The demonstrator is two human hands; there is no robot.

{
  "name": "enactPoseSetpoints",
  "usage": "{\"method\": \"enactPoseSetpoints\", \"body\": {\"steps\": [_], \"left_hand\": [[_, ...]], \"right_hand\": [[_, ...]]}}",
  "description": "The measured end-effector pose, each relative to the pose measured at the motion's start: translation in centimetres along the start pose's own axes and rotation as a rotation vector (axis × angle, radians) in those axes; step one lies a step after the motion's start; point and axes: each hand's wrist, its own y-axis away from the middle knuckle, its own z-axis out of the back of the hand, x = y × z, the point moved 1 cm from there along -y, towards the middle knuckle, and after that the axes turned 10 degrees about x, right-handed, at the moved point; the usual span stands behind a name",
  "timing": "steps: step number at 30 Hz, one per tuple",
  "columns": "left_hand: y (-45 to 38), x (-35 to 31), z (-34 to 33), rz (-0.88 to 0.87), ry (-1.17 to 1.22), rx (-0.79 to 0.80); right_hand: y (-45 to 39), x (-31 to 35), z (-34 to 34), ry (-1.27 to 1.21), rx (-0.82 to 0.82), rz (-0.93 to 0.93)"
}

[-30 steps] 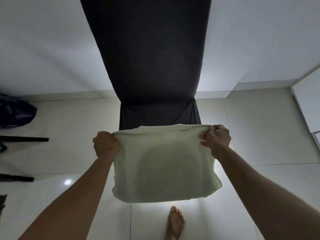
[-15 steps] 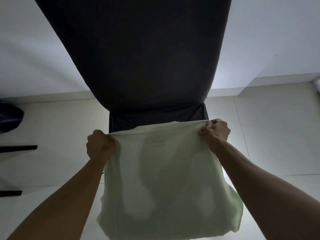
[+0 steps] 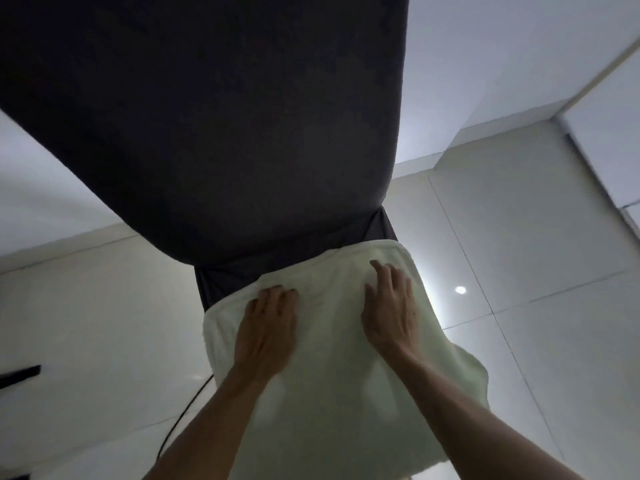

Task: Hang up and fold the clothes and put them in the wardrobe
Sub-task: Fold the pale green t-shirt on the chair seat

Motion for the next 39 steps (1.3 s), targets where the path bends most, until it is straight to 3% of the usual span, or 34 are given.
{"method": "enactPoseSetpoints", "body": {"steps": [3, 5, 8, 18, 25, 34, 39], "left_hand": [[-1.9, -0.5, -0.9, -0.294, -0.070, 0.173], [-2.6, 0.3, -1.5, -0.350, -0.123, 0.264], [-3.0, 2.8, -2.1, -0.393, -0.142, 0.302], [-2.8, 4.1, -1.9, -0.513, -0.193, 0.311], [1.2, 5.2, -2.5, -1.008, -0.365, 0.437], [7.9, 9.6, -0.6, -0.977, -0.499, 0.509], [12.2, 13.2, 0.1, -1.039, -0.478, 0.337]], "right_hand": [[3.2, -0.9, -2.7, 0.200, 0.029, -0.142], [4.6, -1.7, -4.0, 0.257, 0.097, -0.250], [5.9, -1.8, -5.4, 0.300, 0.046, -0.348], [10.8, 0.2, -9.4, 0.083, -0.141, -0.688], [18.1, 4.1, -15.3, -0.135, -0.279, -0.770], [28.4, 11.4, -22.6, -0.468, -0.149, -0.801], [30.9, 15.9, -26.1, -0.567, -0.350, -0.958]]}}
